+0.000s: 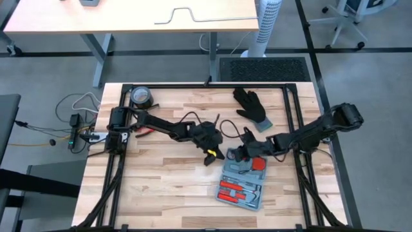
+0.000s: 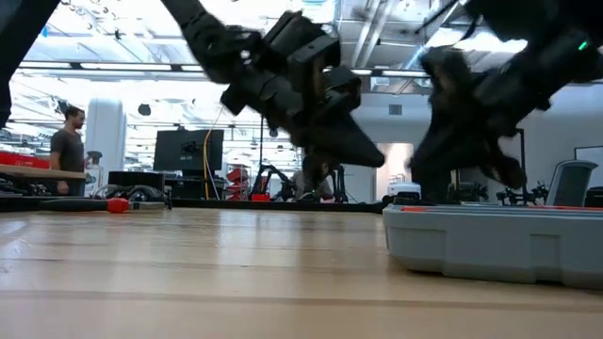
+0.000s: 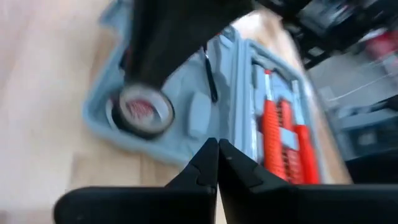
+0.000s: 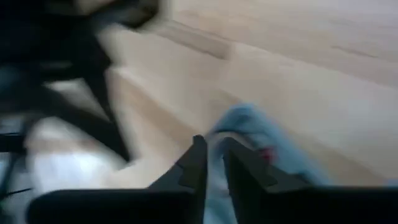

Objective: Prefit tool cases
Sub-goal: Put the black electrical tape into the gray tool case

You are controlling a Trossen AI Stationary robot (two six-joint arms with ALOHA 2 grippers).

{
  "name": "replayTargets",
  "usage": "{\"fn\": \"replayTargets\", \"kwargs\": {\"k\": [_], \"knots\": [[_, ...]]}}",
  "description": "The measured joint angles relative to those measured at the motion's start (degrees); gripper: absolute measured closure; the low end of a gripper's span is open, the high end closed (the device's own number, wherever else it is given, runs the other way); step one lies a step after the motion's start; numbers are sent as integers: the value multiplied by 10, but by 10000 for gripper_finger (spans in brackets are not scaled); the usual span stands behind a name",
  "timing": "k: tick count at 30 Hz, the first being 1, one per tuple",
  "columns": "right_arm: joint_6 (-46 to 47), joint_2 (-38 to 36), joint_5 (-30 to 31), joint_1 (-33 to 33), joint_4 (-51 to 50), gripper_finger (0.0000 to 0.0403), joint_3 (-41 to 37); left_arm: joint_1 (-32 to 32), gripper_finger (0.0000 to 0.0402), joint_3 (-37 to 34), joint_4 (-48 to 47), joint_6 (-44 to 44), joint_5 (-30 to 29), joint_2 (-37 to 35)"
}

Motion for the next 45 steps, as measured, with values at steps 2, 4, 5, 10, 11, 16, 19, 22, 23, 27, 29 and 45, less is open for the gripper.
{"fn": "replayTargets", "kwargs": {"k": [2, 4, 5, 10, 11, 16, 19, 22, 23, 27, 29, 45], "knots": [[-5, 17, -22, -20, -9, 359, -1, -8, 401, 25, -33, 47, -32, 0], [-5, 29, -33, -26, -2, 388, -2, -10, 402, 46, -38, 74, -48, 5], [-5, 30, -40, -24, 0, 394, -1, -9, 401, 54, -48, 79, -51, 5], [1, 28, -45, -3, -4, 392, -1, 5, 401, 64, -72, 90, -53, 28], [3, 28, -48, 1, -5, 394, -1, 6, 401, 64, -69, 89, -51, 37], [0, 28, -58, -3, -17, 398, -1, 4, 401, 65, -60, 80, -10, 76], [0, 28, -60, -10, -42, 398, -1, 3, 401, 64, -69, 69, -19, 83], [0, 28, -62, -10, -54, 398, -1, 5, 401, 64, -71, 69, -18, 78], [0, 27, -62, -10, -55, 398, -1, 6, 401, 64, -77, 71, -14, 71], [0, 26, -62, -10, -51, 398, -1, 7, 401, 64, -67, 89, -15, 37], [-3, 26, -62, -10, -50, 398, -1, 6, 401, 64, -41, 88, -20, 29], [-5, 21, -62, -9, -20, 398, -1, 2, 401, 74, -3, 68, -47, 55]]}}
